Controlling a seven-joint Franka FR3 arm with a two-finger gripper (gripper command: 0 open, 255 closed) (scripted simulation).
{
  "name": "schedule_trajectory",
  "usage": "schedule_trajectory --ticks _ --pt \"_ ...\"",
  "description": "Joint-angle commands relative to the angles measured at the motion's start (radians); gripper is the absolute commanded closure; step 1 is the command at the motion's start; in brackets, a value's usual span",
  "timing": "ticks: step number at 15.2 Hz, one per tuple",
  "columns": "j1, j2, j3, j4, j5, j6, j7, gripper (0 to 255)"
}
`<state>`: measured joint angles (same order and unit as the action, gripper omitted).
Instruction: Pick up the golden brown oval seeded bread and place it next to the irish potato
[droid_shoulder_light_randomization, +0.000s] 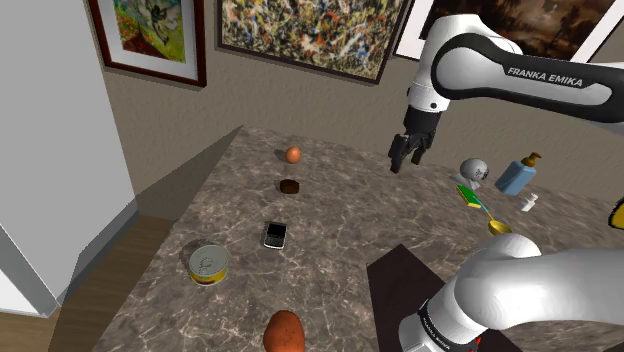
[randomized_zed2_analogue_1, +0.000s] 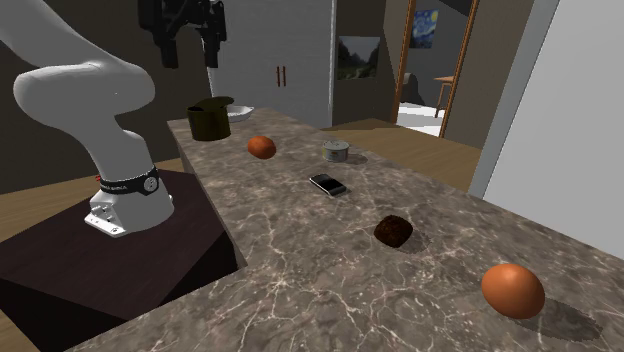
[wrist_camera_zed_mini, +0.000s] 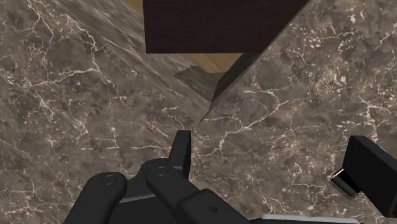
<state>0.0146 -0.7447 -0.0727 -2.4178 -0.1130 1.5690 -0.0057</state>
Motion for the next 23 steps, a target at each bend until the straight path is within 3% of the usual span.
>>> schedule_trajectory --ticks 1,12,23 --pt "0.000 0.000 0.000 0.000 0.000 0.000 0.000 0" --pt "0.059 0.334 -0.054 -0.004 -0.055 0.393 -0.173 0" --pt "0.104 0.733 -0.062 0.147 -0.061 0.697 -0.336 0"
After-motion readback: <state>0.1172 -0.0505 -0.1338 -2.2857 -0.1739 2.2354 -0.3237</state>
